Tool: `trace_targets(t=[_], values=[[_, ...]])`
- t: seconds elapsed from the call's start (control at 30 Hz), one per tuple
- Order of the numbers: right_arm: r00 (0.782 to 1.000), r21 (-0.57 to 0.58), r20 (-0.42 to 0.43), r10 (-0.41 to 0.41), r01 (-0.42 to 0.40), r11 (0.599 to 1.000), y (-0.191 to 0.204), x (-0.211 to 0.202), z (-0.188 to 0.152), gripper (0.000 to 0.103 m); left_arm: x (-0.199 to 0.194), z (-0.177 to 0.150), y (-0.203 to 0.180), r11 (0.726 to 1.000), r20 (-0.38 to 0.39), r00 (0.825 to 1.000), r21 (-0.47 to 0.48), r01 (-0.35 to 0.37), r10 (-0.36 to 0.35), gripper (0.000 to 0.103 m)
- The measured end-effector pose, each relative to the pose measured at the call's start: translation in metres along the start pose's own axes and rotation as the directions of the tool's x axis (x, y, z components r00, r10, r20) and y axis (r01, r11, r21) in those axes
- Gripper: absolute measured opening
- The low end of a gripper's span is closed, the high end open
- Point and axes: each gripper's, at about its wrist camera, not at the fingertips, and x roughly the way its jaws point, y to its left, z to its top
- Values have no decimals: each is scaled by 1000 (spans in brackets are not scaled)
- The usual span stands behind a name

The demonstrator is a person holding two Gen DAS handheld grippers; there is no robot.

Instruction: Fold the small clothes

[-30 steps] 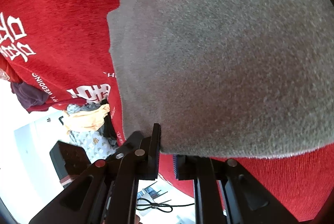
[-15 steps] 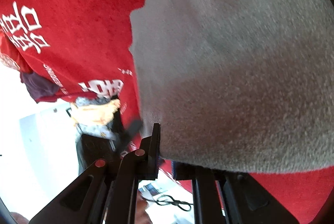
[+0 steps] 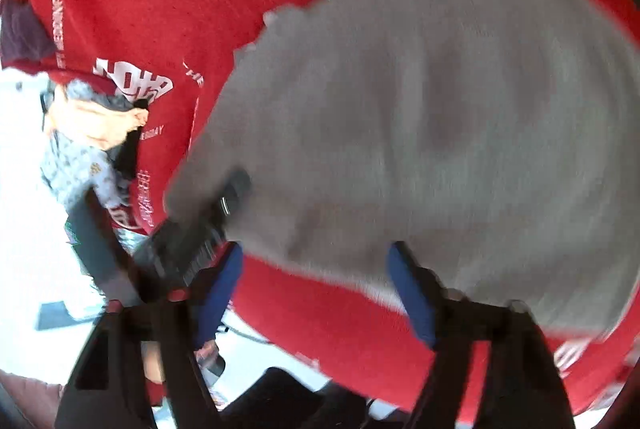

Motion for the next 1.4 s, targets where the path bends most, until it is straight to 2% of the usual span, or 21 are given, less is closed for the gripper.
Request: trace_targets(t=[0.13,0.23,0.27,0.37,0.47,0.53,0.6,0.63,0.67,0.7,0.73,0.77,0.8,0.87,0.97,1.0,1.03,1.07,1.17,1.3,1.4], values=[[991,-107,-114,-65,53,993,46,28,72,82,-3,-6,-13,990,42,999,136,-29,23,10],[957,-222,-253,-143,86,971,79,73,106,84,-4,-12,-13,986,55,998,166,-33,24,10],[935,-240,-311,-171,96,966,88,93,114,84,-4,-15,-11,985,58,998,170,-31,21,10],[893,-266,-396,-214,111,958,103,135,125,86,-6,-20,-13,983,69,997,183,-30,17,10],[861,-321,-428,-275,139,937,120,163,126,88,-1,-15,-17,979,81,997,200,-36,20,10],[825,-403,-427,-370,193,895,133,181,122,96,-2,-15,-20,976,87,996,213,-45,27,10],[790,-494,-395,-469,248,834,145,195,116,97,-1,-15,-18,976,88,996,213,-47,29,10],[771,-544,-361,-524,283,790,149,201,113,96,-2,-14,-19,977,86,996,210,-46,28,10],[756,-583,-315,-574,323,745,151,204,111,93,-3,-13,-20,977,84,996,209,-46,29,10],[745,-595,-275,-608,365,716,148,203,111,71,-4,-12,-20,977,81,996,208,-45,29,10],[748,-589,-258,-612,380,713,146,199,112,31,-6,-10,-20,978,78,997,204,-39,24,10],[779,-551,-251,-574,373,746,138,188,116,20,-9,-8,-19,979,82,996,201,-35,19,10],[832,-490,-249,-496,334,805,130,170,120,19,-13,-6,-20,978,90,996,205,-33,14,10],[898,-424,-209,-387,274,864,117,135,122,18,-27,2,-29,975,119,993,221,-19,-7,10],[970,-388,-105,-217,161,907,99,72,113,17,-53,18,-52,967,162,985,253,21,-64,10],[983,-381,-71,-172,133,915,93,53,109,17,-59,22,-60,964,172,982,265,31,-79,10],[983,-381,-71,-172,133,915,93,53,109,17,-67,27,-71,958,186,978,282,43,-99,10],[997,-349,10,-74,73,934,77,12,104,17,-75,32,-84,952,200,972,301,57,-121,10],[991,-301,134,13,29,953,33,-50,86,17,-87,45,-125,931,214,958,349,107,-190,10],[969,-165,241,50,-10,986,-46,-107,63,17,-81,51,-187,893,185,948,420,163,-260,10],[960,-53,282,0,16,998,-115,-117,42,17,-62,42,-232,866,127,949,457,202,-288,10]])
